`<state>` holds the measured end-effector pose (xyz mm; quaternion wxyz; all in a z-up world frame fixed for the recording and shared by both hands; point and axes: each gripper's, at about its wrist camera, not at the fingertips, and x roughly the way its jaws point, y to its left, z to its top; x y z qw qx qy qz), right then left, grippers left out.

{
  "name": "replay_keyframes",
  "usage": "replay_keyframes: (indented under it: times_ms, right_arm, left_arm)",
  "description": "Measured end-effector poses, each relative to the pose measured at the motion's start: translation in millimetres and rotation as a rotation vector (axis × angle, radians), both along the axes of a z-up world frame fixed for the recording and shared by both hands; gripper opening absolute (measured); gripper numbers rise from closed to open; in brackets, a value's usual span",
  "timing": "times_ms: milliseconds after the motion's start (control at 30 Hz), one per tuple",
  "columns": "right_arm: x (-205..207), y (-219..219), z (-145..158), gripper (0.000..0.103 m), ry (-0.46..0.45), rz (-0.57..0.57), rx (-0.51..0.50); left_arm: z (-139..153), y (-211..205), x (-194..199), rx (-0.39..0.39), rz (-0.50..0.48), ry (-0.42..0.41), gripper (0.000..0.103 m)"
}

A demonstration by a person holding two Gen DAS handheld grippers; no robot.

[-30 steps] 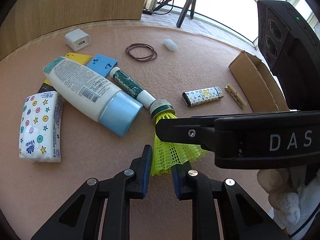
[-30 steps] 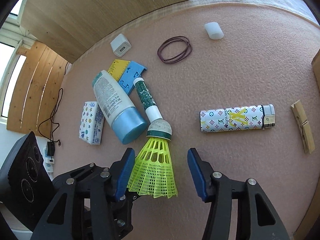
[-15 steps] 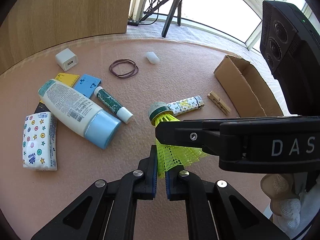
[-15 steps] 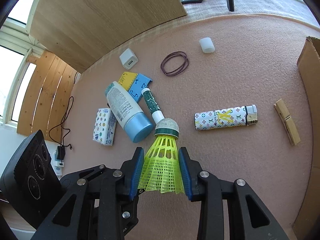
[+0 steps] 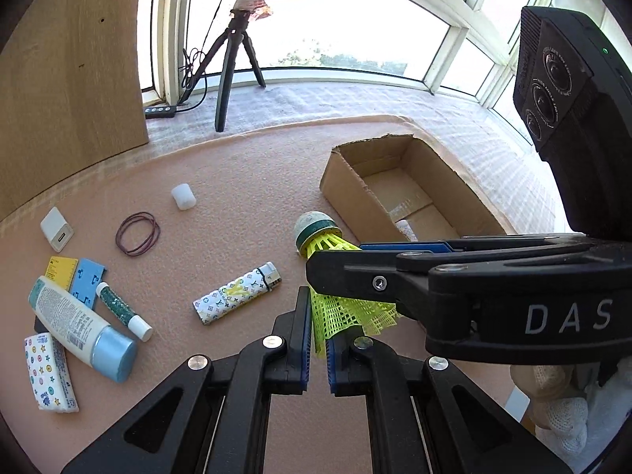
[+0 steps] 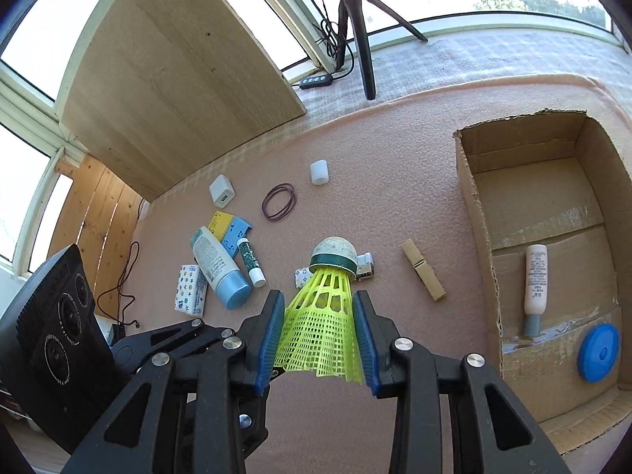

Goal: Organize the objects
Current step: 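Carry the shuttlecock into the cardboard box and open the right tool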

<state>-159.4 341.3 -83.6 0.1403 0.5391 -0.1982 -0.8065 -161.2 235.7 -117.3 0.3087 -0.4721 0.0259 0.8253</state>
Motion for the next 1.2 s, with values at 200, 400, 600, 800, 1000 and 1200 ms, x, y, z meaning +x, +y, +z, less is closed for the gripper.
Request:
replay_keyframes:
  times_ms: [200,400,600,800,1000,1200]
  right_arm:
    - [6,42,4,0.033,0.012,-0.068,0.011]
    - [16,81,7,0.033,0.022,-0.120,0.023]
    - [26,113,8,0.033,0.027,-0.162,0.026]
    - [34,138,10,0.035,0.040,-0.192,0.029]
    - [40,151,18,0.074,0.090,-0.240,0.143]
    - [41,159,18,0.074,0.093,-0.252,0.161]
  left_arm:
    - [4,46,2,0.007,-0.064,0.012,0.006]
    - [6,90,5,0.013,-0.119,0.021,0.006]
    - [8,127,10,0.014,-0.162,0.030,0.006]
    - [10,153,15,0.021,-0.203,0.034,0.007]
    - [16,165,21,0.032,-0.209,0.070,0.096]
    - [15,168,23,0.011,-0.194,0.061,0.096]
